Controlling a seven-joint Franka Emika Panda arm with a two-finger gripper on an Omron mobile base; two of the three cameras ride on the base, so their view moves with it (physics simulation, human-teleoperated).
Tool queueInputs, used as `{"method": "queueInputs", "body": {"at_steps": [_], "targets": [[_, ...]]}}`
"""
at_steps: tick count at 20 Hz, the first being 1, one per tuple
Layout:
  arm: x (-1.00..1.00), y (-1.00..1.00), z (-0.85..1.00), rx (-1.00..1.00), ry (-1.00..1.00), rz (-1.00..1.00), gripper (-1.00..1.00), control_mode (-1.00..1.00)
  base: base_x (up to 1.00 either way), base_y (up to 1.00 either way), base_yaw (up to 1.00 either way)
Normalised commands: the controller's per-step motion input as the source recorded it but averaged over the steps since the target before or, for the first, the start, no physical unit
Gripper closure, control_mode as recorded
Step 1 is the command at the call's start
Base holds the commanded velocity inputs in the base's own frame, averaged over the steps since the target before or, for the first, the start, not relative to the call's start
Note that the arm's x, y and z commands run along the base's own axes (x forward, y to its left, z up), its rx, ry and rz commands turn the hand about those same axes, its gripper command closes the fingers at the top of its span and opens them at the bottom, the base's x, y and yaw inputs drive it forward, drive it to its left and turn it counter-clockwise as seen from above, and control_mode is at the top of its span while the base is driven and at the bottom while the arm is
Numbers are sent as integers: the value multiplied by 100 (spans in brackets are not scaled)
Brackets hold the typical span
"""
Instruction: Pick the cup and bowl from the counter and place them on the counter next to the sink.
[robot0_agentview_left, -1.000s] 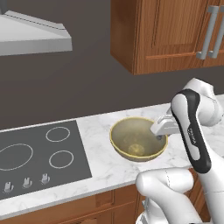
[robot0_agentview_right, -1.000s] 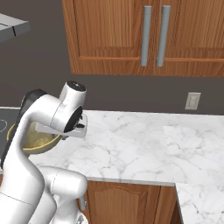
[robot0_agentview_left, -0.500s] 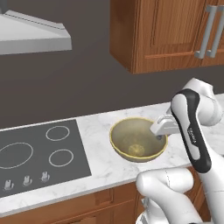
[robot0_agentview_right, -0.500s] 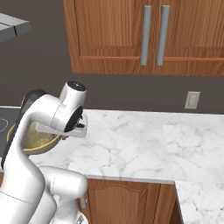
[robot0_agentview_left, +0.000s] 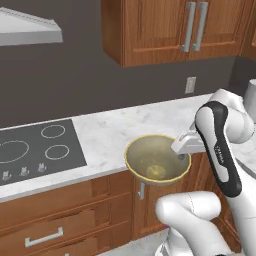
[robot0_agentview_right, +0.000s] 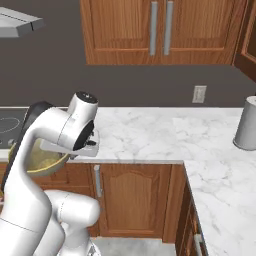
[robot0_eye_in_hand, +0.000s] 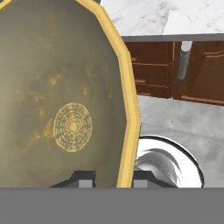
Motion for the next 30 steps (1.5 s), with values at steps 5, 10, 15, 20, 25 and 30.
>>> {"method": "queueInputs", "body": {"at_steps": [5,10,15,20,25,30], "targets": [[0,0,0,0,0,0,100,100,-89,22,-31],[0,0,0,0,0,0,100,100,-82,70,-43],[0,0,0,0,0,0,100,100,-60,52,-60],[0,0,0,0,0,0,100,100,-30,8,-71],[0,0,0,0,0,0,100,100,-5,-8,-75],[0,0,0,0,0,0,100,100,-1,-39,-67]]}}
